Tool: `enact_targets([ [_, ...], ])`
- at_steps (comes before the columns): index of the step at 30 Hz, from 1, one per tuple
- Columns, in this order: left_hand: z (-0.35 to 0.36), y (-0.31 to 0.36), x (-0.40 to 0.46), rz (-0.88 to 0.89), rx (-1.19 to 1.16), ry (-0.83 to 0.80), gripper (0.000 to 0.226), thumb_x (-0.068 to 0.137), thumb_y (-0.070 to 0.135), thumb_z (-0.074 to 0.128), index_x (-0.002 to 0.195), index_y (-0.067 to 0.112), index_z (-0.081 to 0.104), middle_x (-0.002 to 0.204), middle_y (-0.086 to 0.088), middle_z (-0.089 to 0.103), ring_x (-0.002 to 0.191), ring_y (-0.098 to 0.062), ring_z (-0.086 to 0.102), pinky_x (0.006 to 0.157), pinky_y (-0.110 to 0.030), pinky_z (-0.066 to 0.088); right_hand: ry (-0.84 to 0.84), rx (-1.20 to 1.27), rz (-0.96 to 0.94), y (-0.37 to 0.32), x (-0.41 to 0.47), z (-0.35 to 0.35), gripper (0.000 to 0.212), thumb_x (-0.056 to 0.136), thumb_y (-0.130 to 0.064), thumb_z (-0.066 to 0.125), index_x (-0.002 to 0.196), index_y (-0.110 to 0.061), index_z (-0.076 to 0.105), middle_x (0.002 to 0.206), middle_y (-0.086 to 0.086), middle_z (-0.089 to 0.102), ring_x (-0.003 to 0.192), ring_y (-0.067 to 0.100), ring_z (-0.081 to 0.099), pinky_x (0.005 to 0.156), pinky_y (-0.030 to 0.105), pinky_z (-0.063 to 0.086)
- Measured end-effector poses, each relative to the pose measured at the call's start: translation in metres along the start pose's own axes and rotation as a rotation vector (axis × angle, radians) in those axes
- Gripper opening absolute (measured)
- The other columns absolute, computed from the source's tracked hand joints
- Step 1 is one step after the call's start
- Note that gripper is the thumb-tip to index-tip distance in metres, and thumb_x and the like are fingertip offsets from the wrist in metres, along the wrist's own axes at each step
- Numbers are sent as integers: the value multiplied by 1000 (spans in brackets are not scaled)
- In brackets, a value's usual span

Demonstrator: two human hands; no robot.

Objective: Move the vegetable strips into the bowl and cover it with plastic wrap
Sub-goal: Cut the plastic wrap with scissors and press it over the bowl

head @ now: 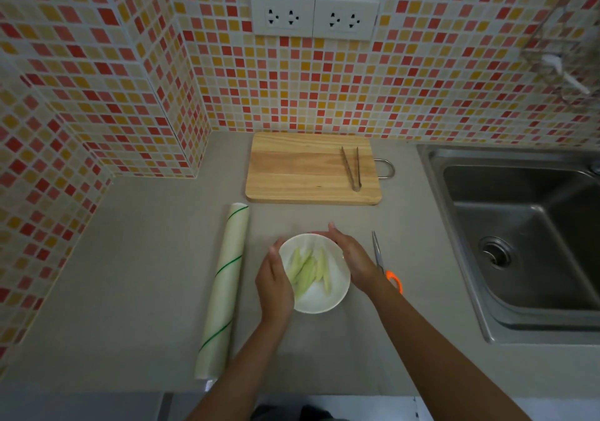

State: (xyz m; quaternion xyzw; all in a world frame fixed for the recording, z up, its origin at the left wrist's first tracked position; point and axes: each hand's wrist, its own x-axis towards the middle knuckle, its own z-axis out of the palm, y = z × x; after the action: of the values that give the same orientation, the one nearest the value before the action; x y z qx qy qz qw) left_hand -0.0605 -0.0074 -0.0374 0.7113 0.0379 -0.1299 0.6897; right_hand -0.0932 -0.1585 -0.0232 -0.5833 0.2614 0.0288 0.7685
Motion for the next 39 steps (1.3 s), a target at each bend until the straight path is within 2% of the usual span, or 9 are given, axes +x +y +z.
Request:
enact_targets([
  [11,-8,0,31,110,124,-206,38,102,34,32,99,31,70,98,20,70,91,14,62,77,0,41,92,-65,151,7,1,-3,49,93,-53,44,89,-13,73,100,15,72,97,30,68,90,40,51],
  [15,-7,4,41,50,199,-339,44,101,40,31,108,25,72,104,12,72,99,2,65,88,-14,47,116,-19,114,9,-2,-3,49,93,-47,49,99,-3,71,102,21,71,97,33,67,88,42,52],
  [18,-6,15,49,12,278,-453,51,99,50,26,120,26,67,118,16,66,111,4,58,92,-8,42,184,30,71,15,-4,1,47,95,-41,49,102,1,69,101,22,71,94,33,69,84,41,54],
  [20,-8,19,52,-8,230,-394,54,100,50,23,131,24,59,132,12,58,125,1,48,103,-14,33,248,33,33,19,-6,2,42,96,-38,47,96,-4,71,94,16,73,86,27,71,76,35,56],
  [22,-8,13,45,-75,-8,-132,52,102,42,25,135,14,54,141,0,53,133,-10,44,114,-28,29,291,73,-20,23,-7,2,36,98,-34,43,98,-12,71,96,13,73,87,22,71,74,31,57],
  [25,-10,-6,17,-201,-288,115,57,102,40,25,138,1,45,143,-16,49,132,-23,48,113,-35,33,328,127,-45,26,-11,1,35,100,-33,40,102,-17,71,101,11,73,92,22,70,77,32,57],
  [33,2,-14,18,-378,-221,-71,61,97,54,27,119,11,63,116,-10,67,103,-23,64,91,-34,51,392,97,-22,30,-11,1,34,98,-30,46,87,-9,70,101,22,70,93,30,66,90,47,51],
  [35,-1,-13,27,-374,-142,-101,55,99,49,29,112,9,64,111,-11,67,88,-17,66,73,-26,54,407,105,-24,29,-11,1,34,98,-29,45,84,-11,70,96,18,70,92,29,66,91,48,51],
  [39,0,-12,31,-313,-291,-175,40,103,27,30,137,15,48,120,2,60,91,-5,63,70,-16,51,402,201,-4,31,-10,5,36,99,-29,42,95,-4,67,99,20,68,96,32,65,92,47,50],
])
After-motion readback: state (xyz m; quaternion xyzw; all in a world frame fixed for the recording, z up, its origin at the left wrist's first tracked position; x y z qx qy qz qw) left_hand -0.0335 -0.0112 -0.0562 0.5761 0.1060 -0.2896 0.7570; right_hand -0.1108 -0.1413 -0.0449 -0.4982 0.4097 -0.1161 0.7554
